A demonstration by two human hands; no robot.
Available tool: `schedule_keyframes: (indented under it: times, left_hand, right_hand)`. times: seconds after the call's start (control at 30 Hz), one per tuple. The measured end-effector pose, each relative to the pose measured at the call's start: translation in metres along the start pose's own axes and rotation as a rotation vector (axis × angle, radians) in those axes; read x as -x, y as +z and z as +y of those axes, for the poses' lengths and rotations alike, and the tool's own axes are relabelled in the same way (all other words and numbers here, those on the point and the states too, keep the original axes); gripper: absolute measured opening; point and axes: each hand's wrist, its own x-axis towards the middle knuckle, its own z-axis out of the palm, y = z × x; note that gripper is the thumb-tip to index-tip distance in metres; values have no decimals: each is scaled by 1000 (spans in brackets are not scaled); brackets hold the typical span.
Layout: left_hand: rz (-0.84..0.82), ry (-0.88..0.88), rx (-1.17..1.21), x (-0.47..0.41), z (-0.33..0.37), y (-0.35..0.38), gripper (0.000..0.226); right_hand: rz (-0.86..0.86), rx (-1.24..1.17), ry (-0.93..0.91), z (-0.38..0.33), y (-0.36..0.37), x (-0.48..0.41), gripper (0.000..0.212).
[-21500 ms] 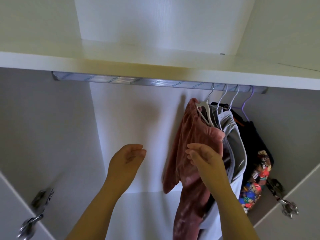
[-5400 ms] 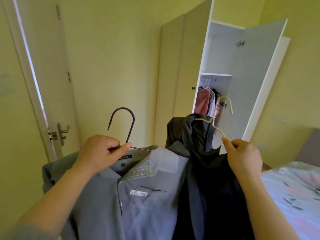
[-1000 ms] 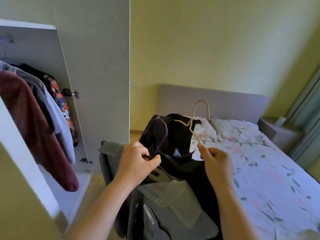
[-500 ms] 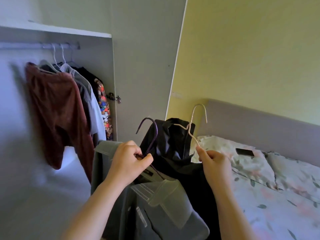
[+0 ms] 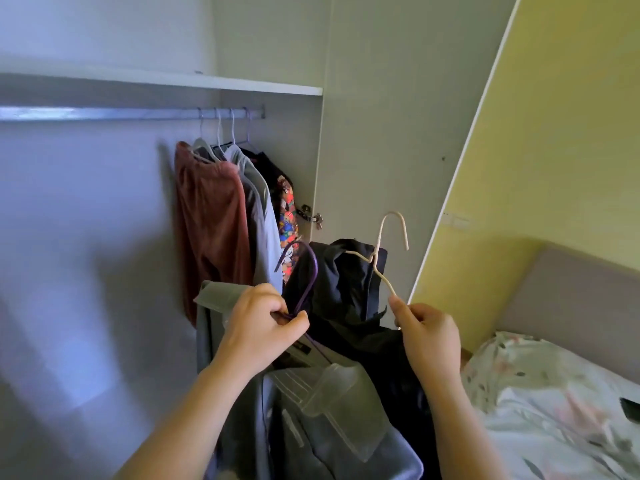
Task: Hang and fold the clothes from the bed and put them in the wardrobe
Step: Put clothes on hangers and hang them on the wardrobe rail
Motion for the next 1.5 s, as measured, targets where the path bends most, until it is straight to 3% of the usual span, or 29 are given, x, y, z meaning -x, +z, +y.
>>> schedule_keyframes:
  times: [0.53, 0.7, 0.87, 1.2, 1.5]
  left_hand:
    - [145, -72, -134, -108, -87, -16, 56]
    - [167, -146, -189, -124, -103, -23, 56]
    - [228, -205, -255, -143, -109, -32, 50]
    - [311, -351, -297, -138, -138, -52, 45]
    - [296, -328, -244, -169, -190, -91, 45]
  right_hand:
    - [-230, -77, -130, -37, 131, -126, 57]
    - [-331, -120, -168, -49, 163, -153, 45]
    - [-437, -165, -265, -70, 190, -186, 59]
    - [-632, -189, -337, -88, 249, -196, 59]
    - [-642, -123, -291, -112, 305, -197, 56]
